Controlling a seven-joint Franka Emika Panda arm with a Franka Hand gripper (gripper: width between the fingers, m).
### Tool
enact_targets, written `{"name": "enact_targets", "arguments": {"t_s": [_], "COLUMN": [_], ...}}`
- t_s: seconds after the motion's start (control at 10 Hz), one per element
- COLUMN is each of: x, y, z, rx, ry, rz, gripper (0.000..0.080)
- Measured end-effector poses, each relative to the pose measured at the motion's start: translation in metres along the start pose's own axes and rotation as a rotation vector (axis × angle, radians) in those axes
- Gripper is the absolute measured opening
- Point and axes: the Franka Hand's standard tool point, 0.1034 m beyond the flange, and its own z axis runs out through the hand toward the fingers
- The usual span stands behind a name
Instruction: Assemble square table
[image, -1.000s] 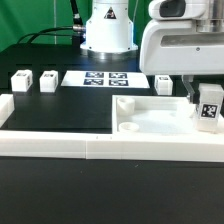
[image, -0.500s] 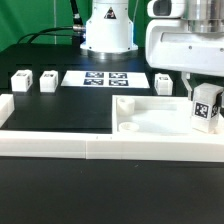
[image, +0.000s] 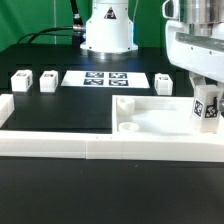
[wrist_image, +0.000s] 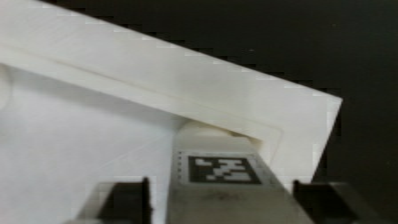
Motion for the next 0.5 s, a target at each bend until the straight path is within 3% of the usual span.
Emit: {"name": "enact_targets", "arguments": {"t_s": [0.1, 0.2, 0.3, 0.5], "x": [-0.0004, 0.0009, 0.0024, 0.0026], "y": [0.0, 0.0007, 0.0004, 0.0006], "z": [0.0001, 0.0006, 0.001, 0.0017], "rx": [0.0, -0.002, -0.001, -0.004], "ry": [0.0, 0.008, 0.014, 0.016], "rz": [-0.005, -0.203, -0.408, -0.572], "gripper": [0.0567, 0.0567, 0.0632, 0.0647]}}
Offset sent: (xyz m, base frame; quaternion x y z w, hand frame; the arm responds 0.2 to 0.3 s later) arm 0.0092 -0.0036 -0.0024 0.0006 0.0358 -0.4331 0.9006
